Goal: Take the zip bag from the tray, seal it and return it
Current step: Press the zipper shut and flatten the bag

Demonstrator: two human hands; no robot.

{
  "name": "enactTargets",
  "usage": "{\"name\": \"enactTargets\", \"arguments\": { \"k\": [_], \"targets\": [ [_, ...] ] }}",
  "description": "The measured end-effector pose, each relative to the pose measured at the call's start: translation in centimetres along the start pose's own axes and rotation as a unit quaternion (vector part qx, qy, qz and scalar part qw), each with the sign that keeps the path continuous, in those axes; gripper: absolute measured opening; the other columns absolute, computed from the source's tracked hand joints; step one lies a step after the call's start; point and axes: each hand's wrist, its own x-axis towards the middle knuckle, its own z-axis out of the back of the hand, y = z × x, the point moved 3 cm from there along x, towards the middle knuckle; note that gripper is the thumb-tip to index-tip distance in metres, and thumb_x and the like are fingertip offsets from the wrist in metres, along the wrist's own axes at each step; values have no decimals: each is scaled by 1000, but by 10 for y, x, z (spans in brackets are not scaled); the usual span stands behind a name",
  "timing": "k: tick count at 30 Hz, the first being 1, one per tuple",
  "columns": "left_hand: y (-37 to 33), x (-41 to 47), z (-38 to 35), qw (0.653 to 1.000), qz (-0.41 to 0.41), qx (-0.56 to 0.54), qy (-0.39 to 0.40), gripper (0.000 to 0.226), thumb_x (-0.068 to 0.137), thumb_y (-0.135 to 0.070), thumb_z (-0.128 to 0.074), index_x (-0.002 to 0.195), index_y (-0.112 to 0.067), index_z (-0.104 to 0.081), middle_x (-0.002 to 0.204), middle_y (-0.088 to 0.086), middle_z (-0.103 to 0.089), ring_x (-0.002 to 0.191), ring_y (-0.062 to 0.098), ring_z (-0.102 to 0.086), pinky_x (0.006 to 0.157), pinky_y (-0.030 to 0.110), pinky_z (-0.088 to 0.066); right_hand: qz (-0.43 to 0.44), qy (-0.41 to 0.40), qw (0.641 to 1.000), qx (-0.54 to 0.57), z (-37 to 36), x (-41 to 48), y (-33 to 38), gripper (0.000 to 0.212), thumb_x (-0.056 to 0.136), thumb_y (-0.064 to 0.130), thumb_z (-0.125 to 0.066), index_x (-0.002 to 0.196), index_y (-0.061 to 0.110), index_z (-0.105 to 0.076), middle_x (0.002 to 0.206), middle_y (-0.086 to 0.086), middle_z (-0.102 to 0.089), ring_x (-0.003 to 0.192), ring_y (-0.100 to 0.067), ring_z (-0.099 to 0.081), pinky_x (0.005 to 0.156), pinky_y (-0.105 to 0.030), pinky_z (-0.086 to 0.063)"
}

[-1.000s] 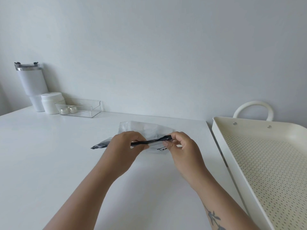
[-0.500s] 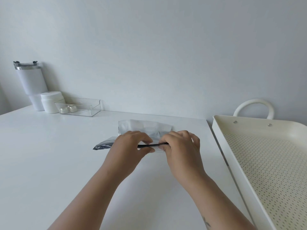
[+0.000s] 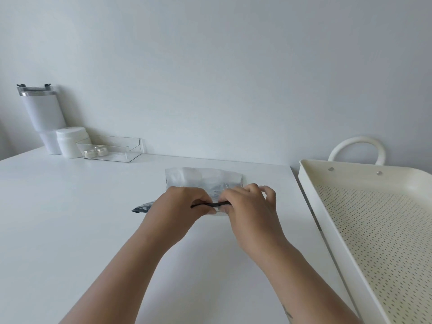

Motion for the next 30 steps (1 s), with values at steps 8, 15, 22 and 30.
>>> {"name": "enactTargets", "arguments": {
  "k": [8,15,22,30],
  "targets": [
    [27,-2,22,995,52,84,23,17,86,-18,-62,85,-35,-68,79,-15,-70,73,5,-63,67,30,-53,-59,21,996,60,0,-1,-30,18,95,14,-53,89,27,-64,89,16,-68,87,-17,-48,80,-29,-26],
    [45,2,32,987,142,-71,-3,18,86,-36,-65,72,-31,-73,62,-2,-66,44,9,-38,43,18,-29,-110,15,992,55,2,-4,-49,19,97,16,-51,90,27,-64,79,15,-61,83,-20,-50,81,-30,-31],
    [56,-3,26,949,231,-211,21,40,94,-47,-53,75,-16,-70,72,-8,-75,87,19,-64,76,32,-46,-94,3,993,77,2,-3,-42,15,97,20,-52,91,26,-64,83,13,-63,85,-20,-50,81,-32,-33],
    [37,1,29,980,113,27,-161,37,83,-48,-65,115,-32,-55,112,-18,-58,108,12,-47,92,36,-33,-79,33,988,131,-5,-3,-30,15,96,20,-54,89,27,-65,83,18,-57,91,-17,-48,80,-31,-30]
  ]
}}
